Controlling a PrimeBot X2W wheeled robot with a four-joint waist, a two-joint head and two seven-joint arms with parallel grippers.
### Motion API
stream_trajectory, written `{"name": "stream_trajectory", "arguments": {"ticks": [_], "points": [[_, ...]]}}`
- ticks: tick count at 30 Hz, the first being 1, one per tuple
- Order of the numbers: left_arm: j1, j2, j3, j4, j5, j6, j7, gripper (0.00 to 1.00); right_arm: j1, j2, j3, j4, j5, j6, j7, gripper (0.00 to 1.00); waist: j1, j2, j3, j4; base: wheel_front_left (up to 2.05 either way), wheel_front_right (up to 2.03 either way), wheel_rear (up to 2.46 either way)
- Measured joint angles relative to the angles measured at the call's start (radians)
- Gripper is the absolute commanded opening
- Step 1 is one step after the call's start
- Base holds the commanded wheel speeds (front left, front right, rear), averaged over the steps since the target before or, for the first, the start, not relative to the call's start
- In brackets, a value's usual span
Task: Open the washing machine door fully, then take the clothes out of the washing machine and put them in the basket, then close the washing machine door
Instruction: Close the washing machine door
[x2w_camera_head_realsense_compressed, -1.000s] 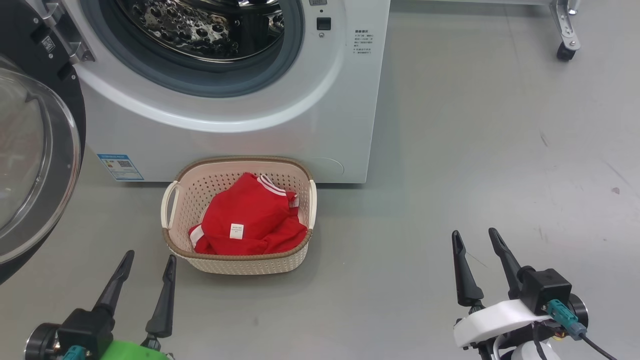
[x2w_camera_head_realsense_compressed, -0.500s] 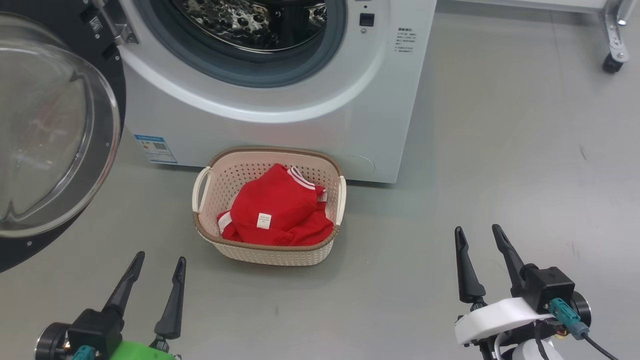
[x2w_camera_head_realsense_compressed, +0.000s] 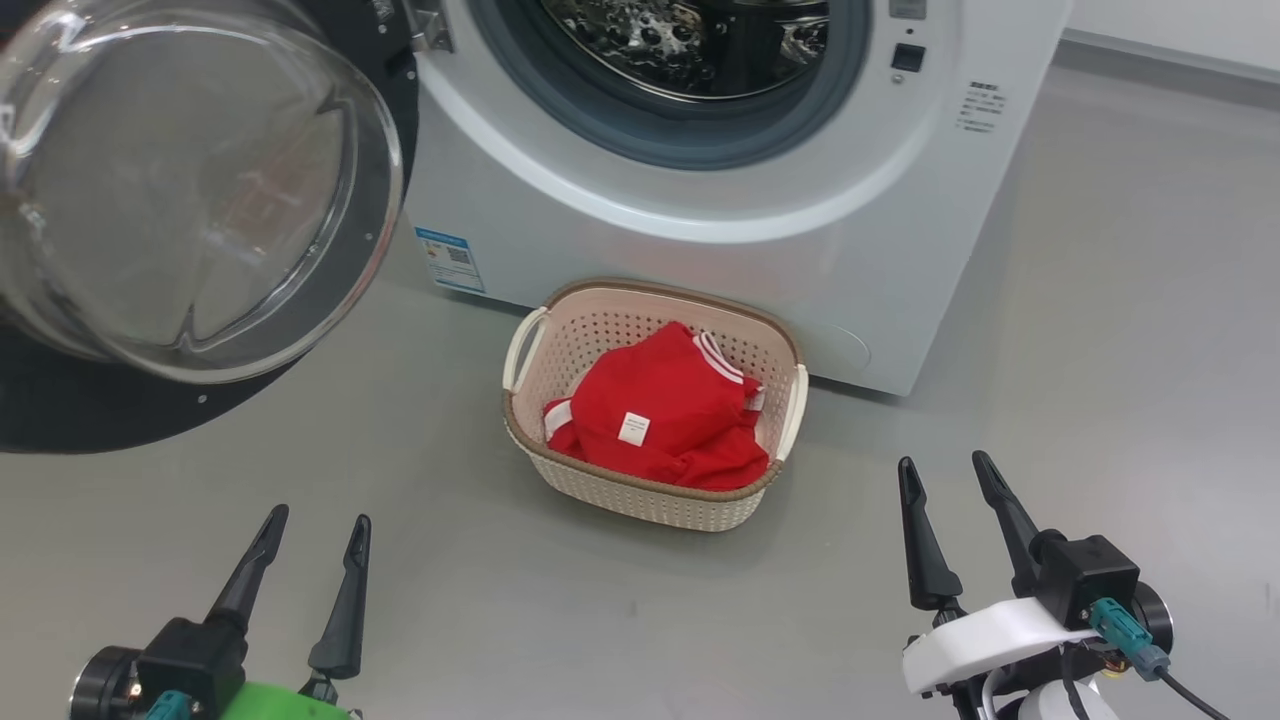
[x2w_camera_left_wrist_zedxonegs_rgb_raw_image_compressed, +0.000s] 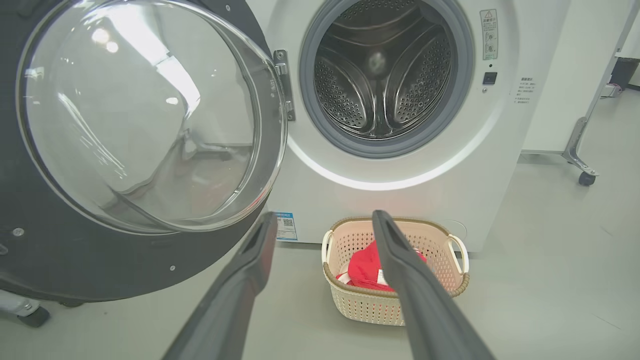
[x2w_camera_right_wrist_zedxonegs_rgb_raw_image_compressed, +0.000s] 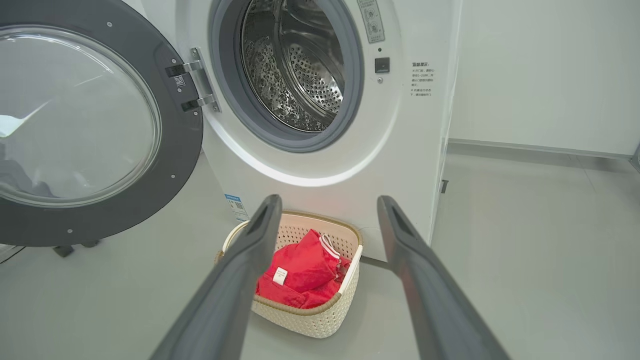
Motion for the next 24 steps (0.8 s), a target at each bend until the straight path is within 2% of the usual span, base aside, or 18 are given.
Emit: {"name": "stream_trajectory", "arguments": {"ticks": [10, 14, 24], "points": [[0.000, -0.012, 0.008, 0.007, 0.008, 0.000, 0.000, 1.00, 0.000, 0.000, 0.012, 0.007, 0.000, 0.010, 0.000, 1.00, 0.0000, 0.0000, -0.010, 0.124, 0.00, 0.00, 0.00], [0.003, -0.015, 0.053, 0.002, 0.008, 0.000, 0.000, 1.00, -0.005, 0.000, 0.043, 0.016, 0.000, 0.023, 0.000, 1.00, 0.0000, 0.0000, -0.014, 0.165, 0.00, 0.00, 0.00], [0.032, -0.023, 0.118, -0.019, 0.009, 0.000, 0.000, 1.00, -0.035, -0.001, 0.079, 0.047, 0.000, 0.041, 0.000, 1.00, 0.0000, -0.0001, -0.020, 0.194, 0.00, 0.00, 0.00]]}}
